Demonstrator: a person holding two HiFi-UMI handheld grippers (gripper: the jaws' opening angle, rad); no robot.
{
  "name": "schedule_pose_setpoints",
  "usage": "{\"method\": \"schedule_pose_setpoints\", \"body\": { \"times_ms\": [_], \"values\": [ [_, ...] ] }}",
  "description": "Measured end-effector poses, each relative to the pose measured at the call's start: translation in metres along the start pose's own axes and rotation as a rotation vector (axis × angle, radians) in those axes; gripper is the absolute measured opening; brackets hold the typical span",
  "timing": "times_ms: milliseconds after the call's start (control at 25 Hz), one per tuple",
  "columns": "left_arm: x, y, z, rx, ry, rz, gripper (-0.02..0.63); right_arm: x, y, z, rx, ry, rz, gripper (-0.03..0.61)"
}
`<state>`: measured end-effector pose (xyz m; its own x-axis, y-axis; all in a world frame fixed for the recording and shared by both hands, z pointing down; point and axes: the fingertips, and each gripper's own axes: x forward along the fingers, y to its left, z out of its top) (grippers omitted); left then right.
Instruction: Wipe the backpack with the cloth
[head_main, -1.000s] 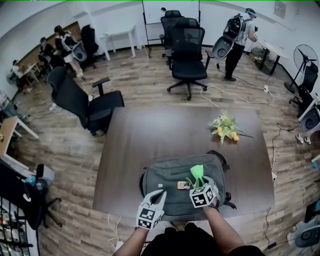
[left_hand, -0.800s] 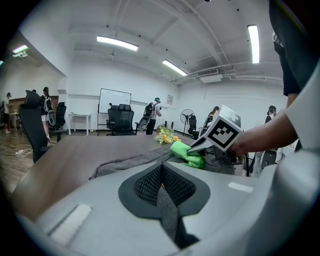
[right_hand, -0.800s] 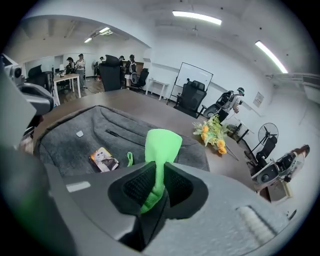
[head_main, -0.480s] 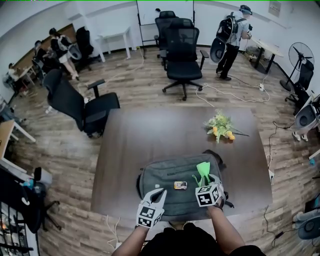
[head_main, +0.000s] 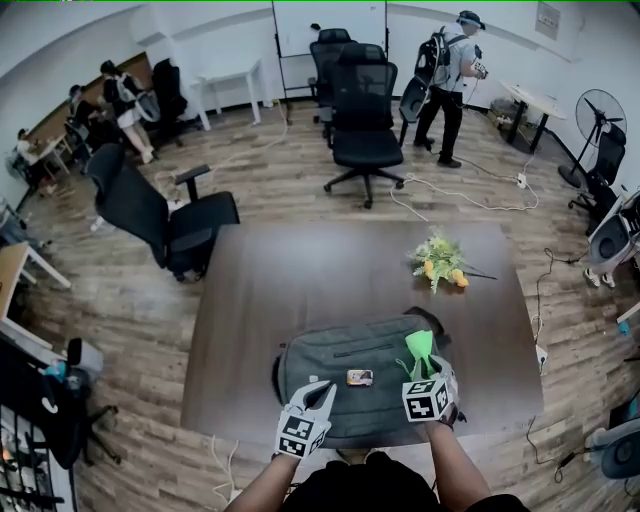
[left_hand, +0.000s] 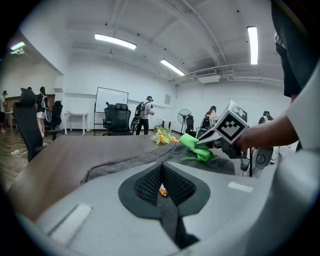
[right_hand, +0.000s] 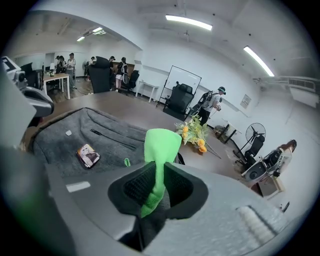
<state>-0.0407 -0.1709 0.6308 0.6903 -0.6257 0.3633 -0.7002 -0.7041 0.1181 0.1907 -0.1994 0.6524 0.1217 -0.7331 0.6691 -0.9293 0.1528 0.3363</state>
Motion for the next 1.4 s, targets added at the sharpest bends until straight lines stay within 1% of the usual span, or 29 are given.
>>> {"method": "schedule_pose_setpoints", "body": {
  "times_ms": [80, 240, 320, 400, 600, 880, 1040, 1120, 1240, 1400],
  "values": [
    [-0.001, 0.002, -0.003, 0.001, 0.004, 0.005, 0.018, -0.004, 0.0, 0.005, 0.014, -0.016, 0.008, 0.058],
    [-0.01, 0.008, -0.007, -0.005, 0.011, 0.041, 0.018, -0.014, 0.008, 0.019, 0.014, -0.063, 0.046, 0.058],
    [-0.014, 0.013, -0.007, -0.013, 0.01, 0.06, 0.018, -0.019, 0.017, 0.027, 0.032, -0.087, 0.08, 0.058],
    [-0.018, 0.017, -0.009, -0.024, 0.011, 0.072, 0.018, -0.023, 0.033, 0.034, 0.06, -0.104, 0.136, 0.058],
    [-0.035, 0.031, -0.015, -0.047, 0.018, 0.117, 0.018, -0.03, 0.096, 0.045, 0.044, -0.121, 0.291, 0.058],
    [-0.074, 0.071, -0.027, -0.065, 0.034, 0.245, 0.018, -0.042, 0.195, 0.052, 0.01, -0.105, 0.51, 0.058],
    [-0.097, 0.085, -0.038, -0.103, 0.027, 0.293, 0.018, -0.044, 0.241, 0.048, 0.073, -0.053, 0.628, 0.058],
    [-0.109, 0.092, -0.045, -0.128, 0.026, 0.322, 0.018, -0.047, 0.264, 0.047, 0.075, -0.042, 0.666, 0.058],
    [-0.127, 0.102, -0.055, -0.142, 0.034, 0.35, 0.018, -0.049, 0.295, 0.045, 0.035, -0.024, 0.706, 0.058],
    [-0.147, 0.11, -0.069, -0.155, 0.05, 0.372, 0.018, -0.046, 0.327, 0.04, -0.028, 0.0, 0.726, 0.058]
  ]
}}
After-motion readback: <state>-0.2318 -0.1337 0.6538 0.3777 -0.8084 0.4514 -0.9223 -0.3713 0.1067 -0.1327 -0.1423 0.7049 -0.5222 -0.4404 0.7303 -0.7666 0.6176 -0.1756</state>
